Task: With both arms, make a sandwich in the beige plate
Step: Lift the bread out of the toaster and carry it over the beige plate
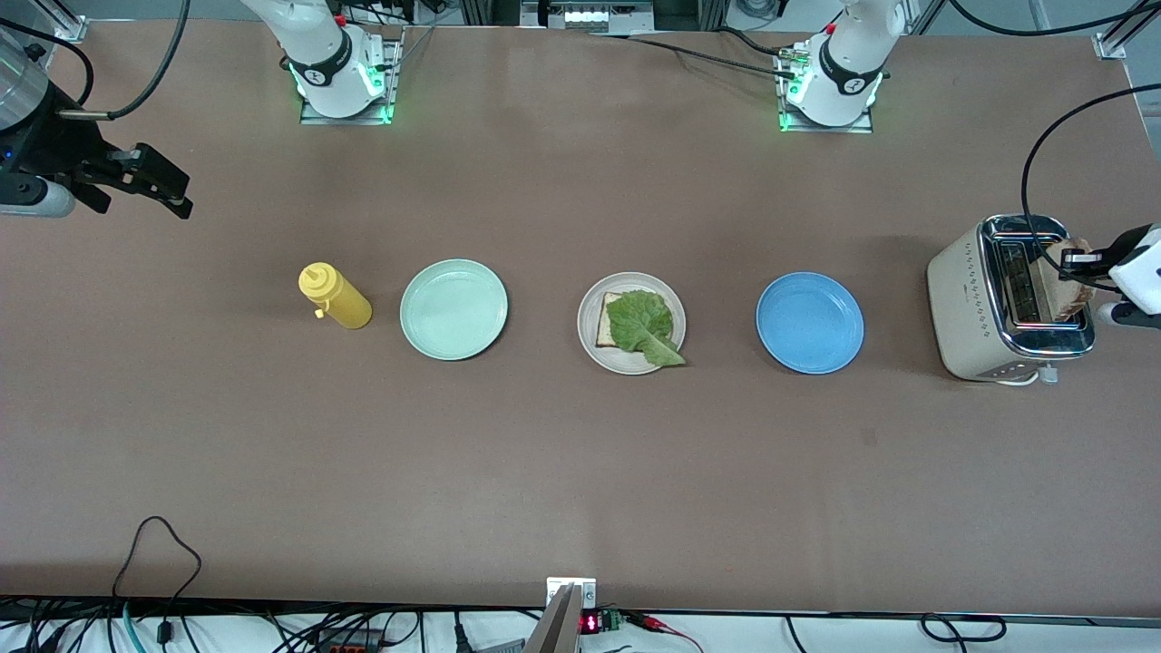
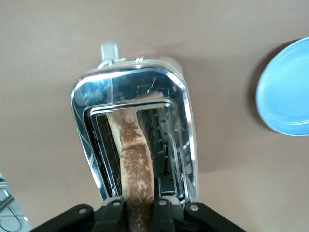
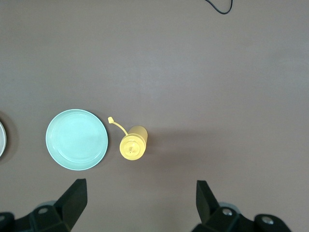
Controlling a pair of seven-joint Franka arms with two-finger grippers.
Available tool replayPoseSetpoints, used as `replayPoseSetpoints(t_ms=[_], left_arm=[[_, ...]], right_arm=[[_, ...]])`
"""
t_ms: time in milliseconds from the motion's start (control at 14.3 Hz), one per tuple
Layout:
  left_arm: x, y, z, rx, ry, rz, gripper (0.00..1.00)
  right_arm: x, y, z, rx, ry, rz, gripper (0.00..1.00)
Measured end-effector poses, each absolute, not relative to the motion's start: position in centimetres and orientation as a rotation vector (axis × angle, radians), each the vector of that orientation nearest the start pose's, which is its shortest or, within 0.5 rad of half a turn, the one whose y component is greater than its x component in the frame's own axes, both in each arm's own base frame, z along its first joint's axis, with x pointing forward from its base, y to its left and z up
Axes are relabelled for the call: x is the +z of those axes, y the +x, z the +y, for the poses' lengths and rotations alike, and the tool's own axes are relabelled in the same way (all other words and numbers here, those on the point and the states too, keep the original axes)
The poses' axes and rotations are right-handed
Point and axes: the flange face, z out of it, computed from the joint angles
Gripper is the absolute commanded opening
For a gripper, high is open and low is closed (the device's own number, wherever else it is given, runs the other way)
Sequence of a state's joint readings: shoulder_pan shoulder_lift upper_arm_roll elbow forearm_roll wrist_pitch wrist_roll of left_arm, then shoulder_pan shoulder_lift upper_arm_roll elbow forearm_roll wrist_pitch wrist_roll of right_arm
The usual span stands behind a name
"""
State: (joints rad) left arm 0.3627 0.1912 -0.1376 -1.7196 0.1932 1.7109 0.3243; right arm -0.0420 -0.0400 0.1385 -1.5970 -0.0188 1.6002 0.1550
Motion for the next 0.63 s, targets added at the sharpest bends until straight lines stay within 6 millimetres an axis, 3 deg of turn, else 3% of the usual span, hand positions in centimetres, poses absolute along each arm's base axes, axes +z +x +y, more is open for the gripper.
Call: replayPoseSetpoints(t_ms=[140, 280, 630], left_arm=[[48.8, 58.9, 12.3, 0.31, -3.003, 0.297, 0.01], [50.5, 59.3, 8.5, 0.323, -3.04, 0.37, 0.01], [51.0, 59.2, -5.4, 0.362, -3.199, 0.415, 0.01]], right_arm=[[63.8, 54.2, 4.4, -0.073, -3.158, 0.104, 1.0], [64.0, 54.2, 3.3, -0.076, -3.158, 0.091, 1.0], [64.4, 54.0, 3.0, -0.088, -3.158, 0.078, 1.0]])
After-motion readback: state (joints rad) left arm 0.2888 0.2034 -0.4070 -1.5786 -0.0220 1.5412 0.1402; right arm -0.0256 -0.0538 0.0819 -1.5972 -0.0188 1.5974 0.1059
